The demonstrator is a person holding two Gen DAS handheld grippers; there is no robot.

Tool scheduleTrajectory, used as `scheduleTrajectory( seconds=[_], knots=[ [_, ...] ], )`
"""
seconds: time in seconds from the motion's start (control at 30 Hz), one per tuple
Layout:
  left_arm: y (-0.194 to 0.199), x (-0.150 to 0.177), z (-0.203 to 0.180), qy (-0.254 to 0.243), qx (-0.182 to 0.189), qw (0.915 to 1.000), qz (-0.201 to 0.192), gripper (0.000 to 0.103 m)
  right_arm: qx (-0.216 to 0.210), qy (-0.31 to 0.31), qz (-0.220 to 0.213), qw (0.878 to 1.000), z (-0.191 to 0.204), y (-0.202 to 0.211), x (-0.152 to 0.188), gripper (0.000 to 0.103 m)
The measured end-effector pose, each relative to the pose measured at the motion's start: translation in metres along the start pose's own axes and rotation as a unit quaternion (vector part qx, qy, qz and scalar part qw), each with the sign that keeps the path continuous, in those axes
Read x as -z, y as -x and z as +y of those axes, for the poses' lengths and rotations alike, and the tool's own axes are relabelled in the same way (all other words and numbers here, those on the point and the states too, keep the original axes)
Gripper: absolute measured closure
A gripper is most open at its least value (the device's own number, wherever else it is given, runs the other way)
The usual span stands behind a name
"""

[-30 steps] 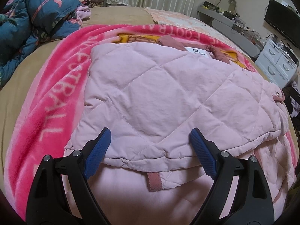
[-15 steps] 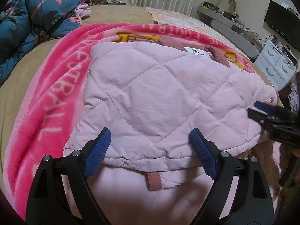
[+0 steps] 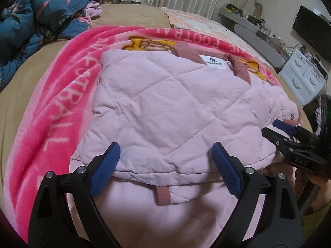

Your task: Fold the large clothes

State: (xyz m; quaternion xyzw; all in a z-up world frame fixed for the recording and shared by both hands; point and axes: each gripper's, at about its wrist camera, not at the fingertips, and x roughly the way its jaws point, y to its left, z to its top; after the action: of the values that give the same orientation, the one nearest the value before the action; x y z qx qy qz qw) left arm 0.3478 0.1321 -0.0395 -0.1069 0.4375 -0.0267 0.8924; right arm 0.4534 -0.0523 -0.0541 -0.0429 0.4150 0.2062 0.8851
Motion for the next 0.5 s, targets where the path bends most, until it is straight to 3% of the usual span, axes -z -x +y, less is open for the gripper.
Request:
scheduleTrajectory(
  seconds=[0.17, 0.23, 0.5],
  knots=[
    [0.010, -0.004, -0.006, -0.001, 0.009, 0.9999, 0.005, 0.011, -0.007, -0.025, -0.021, 0.999, -0.002, 0.025, 0.003, 0.016],
    [0.015, -0.005, -0.008, 0.000, 0.017, 0.9998, 0.006, 0.009, -0.011, -0.033, -0.029, 0.999, -0.003, 0.034, 0.004, 0.007],
    [0.042, -0.010, -0.018, -0.002, 0.016, 0.9998, -0.010, 0.009, -0.024, -0.067, -0.041, 0.997, -0.011, 0.063, -0.002, 0.006]
  ],
)
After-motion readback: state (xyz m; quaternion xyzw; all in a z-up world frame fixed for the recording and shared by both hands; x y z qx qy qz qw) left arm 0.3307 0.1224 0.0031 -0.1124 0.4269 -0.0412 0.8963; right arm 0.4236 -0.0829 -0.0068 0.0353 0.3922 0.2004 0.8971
